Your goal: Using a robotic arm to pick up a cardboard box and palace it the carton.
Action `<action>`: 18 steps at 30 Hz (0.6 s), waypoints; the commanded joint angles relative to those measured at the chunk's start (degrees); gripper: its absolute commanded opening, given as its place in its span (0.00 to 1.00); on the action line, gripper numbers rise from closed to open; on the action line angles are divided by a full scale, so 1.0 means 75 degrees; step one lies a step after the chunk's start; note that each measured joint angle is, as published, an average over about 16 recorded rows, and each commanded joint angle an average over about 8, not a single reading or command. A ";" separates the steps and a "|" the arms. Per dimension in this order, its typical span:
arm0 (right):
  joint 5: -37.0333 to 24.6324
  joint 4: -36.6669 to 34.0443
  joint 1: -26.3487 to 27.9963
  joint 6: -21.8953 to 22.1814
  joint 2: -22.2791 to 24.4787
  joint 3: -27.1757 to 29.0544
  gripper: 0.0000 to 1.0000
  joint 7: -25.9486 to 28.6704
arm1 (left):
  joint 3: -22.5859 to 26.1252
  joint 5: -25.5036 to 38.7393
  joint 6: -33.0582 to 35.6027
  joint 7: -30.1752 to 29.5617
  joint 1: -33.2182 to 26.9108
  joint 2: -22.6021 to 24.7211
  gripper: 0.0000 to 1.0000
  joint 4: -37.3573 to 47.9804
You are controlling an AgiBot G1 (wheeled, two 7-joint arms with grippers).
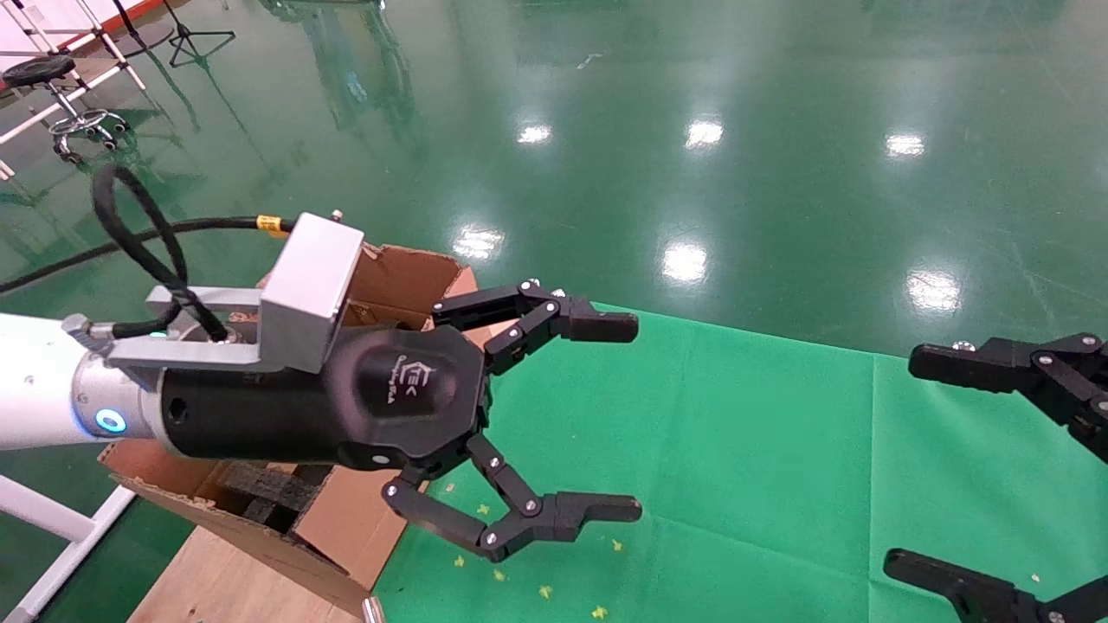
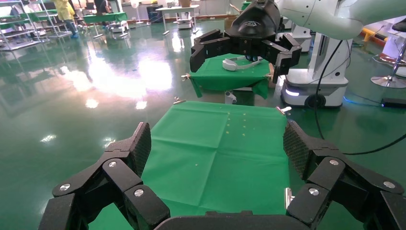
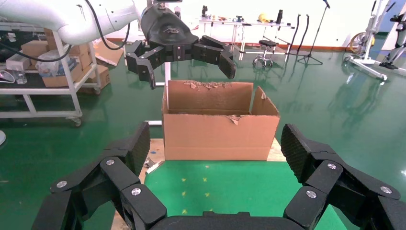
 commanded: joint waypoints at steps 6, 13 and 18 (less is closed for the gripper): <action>0.0000 0.0000 0.0000 0.0000 0.0000 0.0000 1.00 0.0000 | 0.0000 0.0000 0.0000 0.0000 0.0000 0.0000 1.00 0.0000; 0.0000 0.0000 0.0000 0.0000 0.0000 0.0000 1.00 0.0000 | 0.0000 0.0000 0.0000 0.0000 0.0000 0.0000 1.00 0.0000; 0.0000 0.0000 0.0000 0.0000 0.0000 0.0000 1.00 0.0000 | 0.0000 0.0000 0.0000 0.0000 0.0000 0.0000 1.00 0.0000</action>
